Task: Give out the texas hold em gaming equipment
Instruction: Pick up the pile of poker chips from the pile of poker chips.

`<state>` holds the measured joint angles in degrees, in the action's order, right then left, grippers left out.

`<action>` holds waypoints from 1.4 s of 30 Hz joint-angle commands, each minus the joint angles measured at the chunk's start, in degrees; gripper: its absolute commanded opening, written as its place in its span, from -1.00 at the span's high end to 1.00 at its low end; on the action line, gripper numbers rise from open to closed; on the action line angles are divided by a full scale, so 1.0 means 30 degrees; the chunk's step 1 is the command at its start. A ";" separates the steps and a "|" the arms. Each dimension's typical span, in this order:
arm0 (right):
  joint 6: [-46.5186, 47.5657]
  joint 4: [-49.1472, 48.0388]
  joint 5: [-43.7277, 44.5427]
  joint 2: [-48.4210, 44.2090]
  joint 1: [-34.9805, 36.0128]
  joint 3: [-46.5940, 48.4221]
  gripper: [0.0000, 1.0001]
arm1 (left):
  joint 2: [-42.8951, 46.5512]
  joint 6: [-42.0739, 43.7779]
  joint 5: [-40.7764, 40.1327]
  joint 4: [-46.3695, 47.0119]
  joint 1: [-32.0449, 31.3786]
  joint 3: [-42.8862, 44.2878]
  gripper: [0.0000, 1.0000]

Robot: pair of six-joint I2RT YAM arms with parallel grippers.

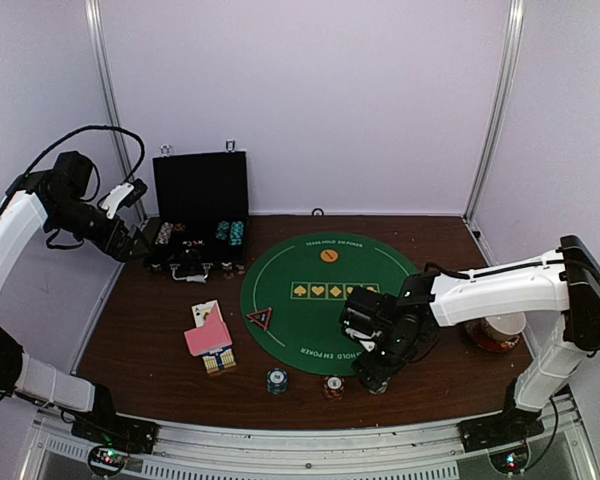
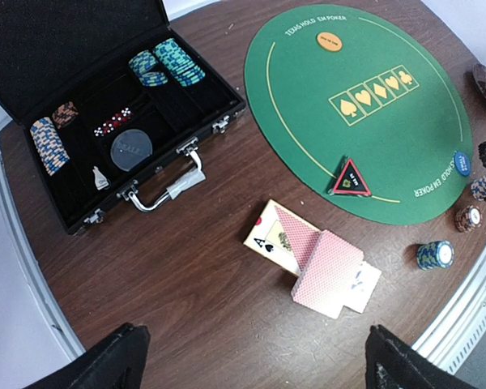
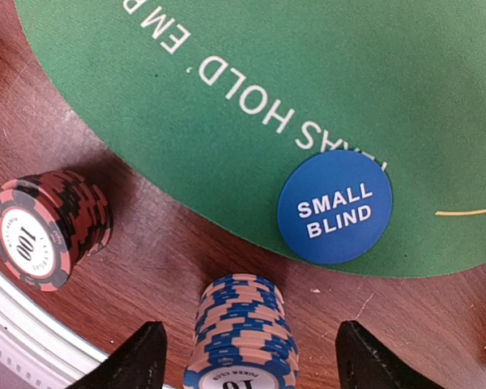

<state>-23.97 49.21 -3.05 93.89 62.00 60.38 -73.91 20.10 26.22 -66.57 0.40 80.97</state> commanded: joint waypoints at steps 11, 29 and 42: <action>-0.0127 -0.0672 0.0232 0.0418 0.0077 -0.0586 -0.32 | -0.0054 0.0361 0.0536 -0.0092 0.0129 0.0015 -0.95; -0.0011 0.0279 0.0313 -0.0094 0.0080 0.0164 -0.27 | 0.0106 0.0385 0.0520 -0.0107 0.0111 -0.0080 -0.95; -0.0067 0.0618 0.0342 -0.0321 0.0098 0.0372 0.04 | 0.0249 0.0479 0.0572 -0.0116 0.0122 -0.0294 -0.95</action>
<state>-24.05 49.98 -2.98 94.83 62.00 59.88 -73.91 20.64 26.85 -66.70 0.40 80.88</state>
